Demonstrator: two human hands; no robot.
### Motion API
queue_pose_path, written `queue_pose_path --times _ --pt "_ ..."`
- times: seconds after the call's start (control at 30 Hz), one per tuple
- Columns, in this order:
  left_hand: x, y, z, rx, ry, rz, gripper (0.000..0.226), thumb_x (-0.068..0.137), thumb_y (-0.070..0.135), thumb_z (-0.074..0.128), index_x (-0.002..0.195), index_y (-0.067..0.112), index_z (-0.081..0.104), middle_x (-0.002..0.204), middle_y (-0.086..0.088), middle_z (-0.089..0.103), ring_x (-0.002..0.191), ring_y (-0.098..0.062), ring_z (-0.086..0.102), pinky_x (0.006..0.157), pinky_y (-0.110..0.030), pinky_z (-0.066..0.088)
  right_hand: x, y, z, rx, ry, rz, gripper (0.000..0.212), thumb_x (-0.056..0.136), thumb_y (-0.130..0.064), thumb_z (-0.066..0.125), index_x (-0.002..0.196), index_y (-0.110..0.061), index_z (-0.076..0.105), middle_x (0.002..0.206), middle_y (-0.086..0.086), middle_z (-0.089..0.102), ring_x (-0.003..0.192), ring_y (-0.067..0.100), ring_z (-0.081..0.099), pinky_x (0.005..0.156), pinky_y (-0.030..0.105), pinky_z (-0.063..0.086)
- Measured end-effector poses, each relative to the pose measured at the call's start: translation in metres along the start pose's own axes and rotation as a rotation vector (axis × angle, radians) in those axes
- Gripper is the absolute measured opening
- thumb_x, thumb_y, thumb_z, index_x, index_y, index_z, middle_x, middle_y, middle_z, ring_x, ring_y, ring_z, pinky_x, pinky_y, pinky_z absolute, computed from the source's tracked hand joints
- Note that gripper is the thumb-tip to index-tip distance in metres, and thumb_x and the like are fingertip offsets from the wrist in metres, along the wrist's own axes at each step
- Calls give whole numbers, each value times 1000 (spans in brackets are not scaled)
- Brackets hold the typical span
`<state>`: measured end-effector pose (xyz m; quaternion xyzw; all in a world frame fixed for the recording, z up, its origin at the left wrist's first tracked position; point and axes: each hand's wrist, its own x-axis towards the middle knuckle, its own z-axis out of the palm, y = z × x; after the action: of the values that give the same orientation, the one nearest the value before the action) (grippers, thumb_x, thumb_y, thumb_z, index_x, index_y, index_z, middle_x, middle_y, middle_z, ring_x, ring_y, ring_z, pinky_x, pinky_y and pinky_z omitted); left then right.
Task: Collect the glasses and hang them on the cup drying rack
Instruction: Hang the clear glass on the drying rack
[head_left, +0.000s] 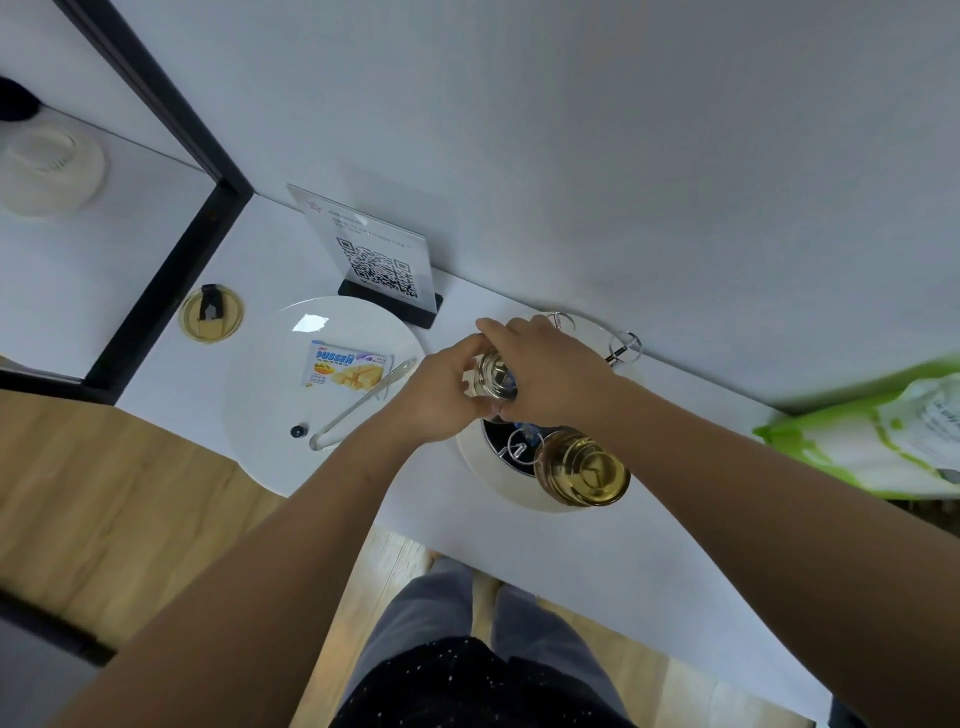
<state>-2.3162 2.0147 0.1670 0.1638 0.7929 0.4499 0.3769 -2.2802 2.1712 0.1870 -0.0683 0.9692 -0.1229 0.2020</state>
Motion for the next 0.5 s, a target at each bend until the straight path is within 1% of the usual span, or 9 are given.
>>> queue_pose_path --times 0.03,0.07,0.13,0.2,0.33,0.5 --pt "-1 0 1 10 2 3 68 77 4 78 136 23 49 120 7 59 118 -11 53 97 -30 48 0 0 1 -11 8 2 93 74 -39 77 148 -17 24 122 11 54 115 30 48 81 44 53" --pt "-1 1 1 18 6 8 67 78 5 78 136 23 49 119 8 59 116 -9 52 94 -27 48 -1 0 2 -18 16 3 92 74 -39 77 147 -18 25 121 11 54 115 30 48 80 44 53" --pt "-2 2 2 23 15 19 66 78 5 78 136 21 49 120 7 59 111 -7 51 85 -15 45 -1 1 3 -22 31 6 92 74 -40 77 147 -18 25 121 10 54 114 30 49 78 44 54" --pt "-2 4 3 20 28 28 68 77 6 79 136 21 49 121 7 58 109 -6 51 79 -8 41 -2 1 3 -20 39 10 93 75 -40 77 148 -19 23 123 10 54 114 30 50 78 44 54" --pt "0 5 3 26 38 44 68 76 8 80 136 22 50 119 9 58 109 -6 52 78 -7 40 -4 1 -1 -18 35 7 95 76 -39 76 150 -18 20 127 11 53 117 30 50 81 43 54" --pt "1 2 4 55 62 77 71 75 6 80 137 22 48 121 9 58 109 -5 51 80 -8 39 -9 0 -7 38 32 9 91 77 -34 78 148 -16 24 125 12 54 116 30 50 83 44 54"
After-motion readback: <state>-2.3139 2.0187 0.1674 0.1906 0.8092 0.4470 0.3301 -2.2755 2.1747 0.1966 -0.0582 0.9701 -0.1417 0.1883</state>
